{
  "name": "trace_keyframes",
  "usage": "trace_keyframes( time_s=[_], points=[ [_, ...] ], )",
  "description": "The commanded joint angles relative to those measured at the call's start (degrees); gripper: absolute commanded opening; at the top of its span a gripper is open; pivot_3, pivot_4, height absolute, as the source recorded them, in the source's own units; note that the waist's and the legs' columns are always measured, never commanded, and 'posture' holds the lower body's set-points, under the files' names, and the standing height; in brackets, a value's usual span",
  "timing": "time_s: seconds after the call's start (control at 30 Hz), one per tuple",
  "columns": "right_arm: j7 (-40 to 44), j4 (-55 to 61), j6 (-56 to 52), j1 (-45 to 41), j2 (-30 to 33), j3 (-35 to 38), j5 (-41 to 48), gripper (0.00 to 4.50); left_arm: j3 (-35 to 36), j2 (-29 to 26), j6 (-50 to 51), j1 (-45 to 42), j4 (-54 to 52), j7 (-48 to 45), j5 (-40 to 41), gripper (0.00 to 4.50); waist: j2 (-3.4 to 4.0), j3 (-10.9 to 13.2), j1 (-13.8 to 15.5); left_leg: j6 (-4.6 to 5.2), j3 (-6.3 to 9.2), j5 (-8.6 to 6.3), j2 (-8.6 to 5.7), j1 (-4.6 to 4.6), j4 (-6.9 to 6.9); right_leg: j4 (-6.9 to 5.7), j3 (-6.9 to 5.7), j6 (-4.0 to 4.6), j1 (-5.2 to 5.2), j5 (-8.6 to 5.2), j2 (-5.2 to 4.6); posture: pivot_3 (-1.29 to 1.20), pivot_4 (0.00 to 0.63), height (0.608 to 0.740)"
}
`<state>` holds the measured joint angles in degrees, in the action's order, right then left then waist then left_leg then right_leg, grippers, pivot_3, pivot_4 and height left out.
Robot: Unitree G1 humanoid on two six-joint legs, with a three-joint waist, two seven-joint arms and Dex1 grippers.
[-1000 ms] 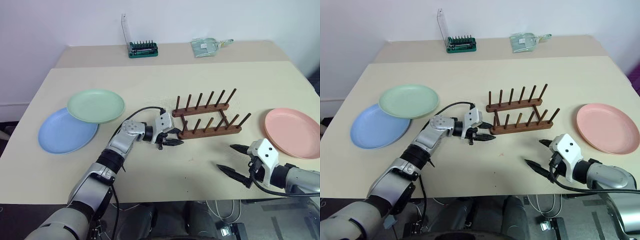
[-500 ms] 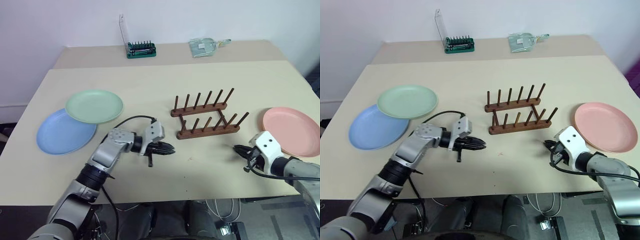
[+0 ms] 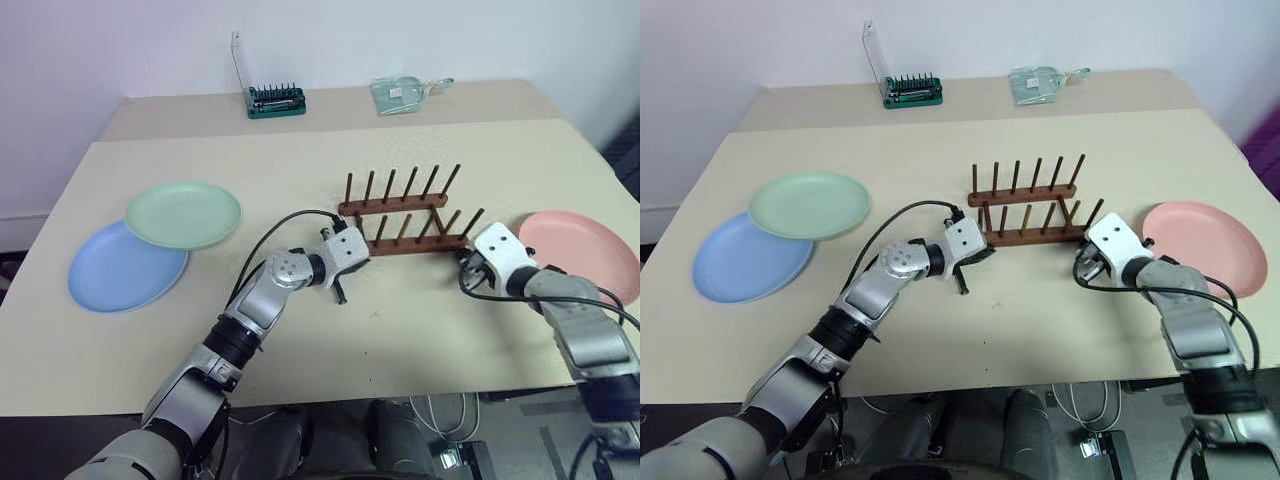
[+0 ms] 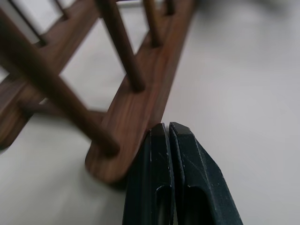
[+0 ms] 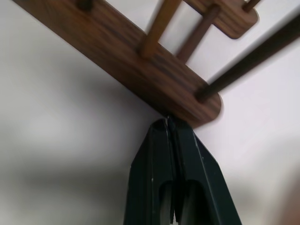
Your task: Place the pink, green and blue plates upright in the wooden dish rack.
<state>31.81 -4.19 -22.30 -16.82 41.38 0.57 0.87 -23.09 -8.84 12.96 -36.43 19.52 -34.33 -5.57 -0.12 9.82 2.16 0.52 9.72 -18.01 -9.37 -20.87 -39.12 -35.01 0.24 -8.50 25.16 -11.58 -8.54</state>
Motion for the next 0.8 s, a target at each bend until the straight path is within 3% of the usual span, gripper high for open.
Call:
trace_keyframes(
  time_s=[0.03, 0.23, 0.27, 0.33, 0.47, 0.57, 0.67, 0.8],
  points=[
    [-1.3, -3.4, 3.1, -3.0, -0.9, -0.2, -1.6, 0.00, 1.8, -0.2, 0.0, -0.2, 2.4, 2.8, -1.3, 0.09, 0.01, 0.0, 0.1, 0.00, 0.00, 0.00, 0.00, 0.00, 0.00, -0.02, 0.00, 0.00, 0.01, 0.00, 0.00, 0.00, 0.150, 0.735],
    [0.0, -4.6, 6.6, -3.5, 0.2, 0.6, -1.9, 0.00, 2.5, -0.5, -0.5, -0.2, 1.0, 1.6, -0.6, 0.09, 0.03, 0.0, 0.1, 0.01, 0.01, 0.00, -0.01, -0.01, 0.01, -0.04, 0.00, -0.01, 0.02, 0.01, -0.01, 0.00, 0.150, 0.735],
    [1.2, -3.0, 6.4, -2.4, 1.6, 2.1, -1.2, 0.25, 2.5, -0.9, -1.0, 0.1, 0.1, 1.4, -0.7, 0.05, 0.04, 0.0, 0.1, 0.01, 0.01, 0.00, -0.01, -0.01, 0.01, -0.04, 0.00, -0.01, 0.03, 0.01, 0.00, 0.00, 0.150, 0.735],
    [2.5, 0.1, 5.7, -0.1, 3.7, 4.9, 0.2, 0.81, 3.1, -1.3, -1.2, 0.3, -0.7, 2.3, -1.1, 0.05, 0.05, 0.0, 0.1, 0.01, 0.01, -0.01, -0.01, -0.04, 0.03, -0.03, 0.00, -0.01, 0.07, 0.01, -0.01, 0.00, 0.150, 0.735],
    [5.4, 12.5, -0.3, 7.9, 8.2, 17.2, 5.6, 2.81, 5.6, -2.2, 0.8, 0.2, -2.5, 3.1, 0.0, 0.05, 0.06, 0.0, 0.2, 0.02, 0.04, -0.01, -0.03, -0.29, 0.01, -0.02, 0.00, -0.03, 0.27, 0.02, -0.02, 0.00, 0.150, 0.735],
    [7.6, 17.7, -2.5, 17.6, 12.3, 23.8, 3.4, 4.31, 5.5, -3.7, 0.6, 1.7, -8.4, -2.5, 3.1, 0.05, 0.07, 0.0, 0.2, 0.03, 0.04, -0.02, -0.03, -0.32, 0.02, -0.02, 0.00, -0.03, 0.31, 0.02, -0.01, 0.00, 0.150, 0.735],
    [7.9, 18.2, -4.3, 23.2, 12.2, 25.0, 3.4, 4.31, 4.3, -4.6, 0.3, 2.1, -12.2, -7.0, 4.9, 0.05, 0.01, 0.0, 0.1, 0.05, 0.03, -0.03, -0.02, -0.32, 0.01, 0.02, -0.01, -0.04, 0.27, 0.02, -0.01, 0.00, 0.150, 0.735],
    [5.7, 14.2, -5.2, 23.0, 10.2, 22.4, 2.9, 4.31, 3.3, -4.3, 1.2, 1.8, -16.2, -12.4, 7.9, 0.05, 0.04, 0.0, 0.1, 0.06, -0.09, -0.03, -0.02, -0.29, -0.03, 0.02, 0.07, -0.08, 0.25, 0.05, -0.03, 0.00, 0.150, 0.735]
  ],
)
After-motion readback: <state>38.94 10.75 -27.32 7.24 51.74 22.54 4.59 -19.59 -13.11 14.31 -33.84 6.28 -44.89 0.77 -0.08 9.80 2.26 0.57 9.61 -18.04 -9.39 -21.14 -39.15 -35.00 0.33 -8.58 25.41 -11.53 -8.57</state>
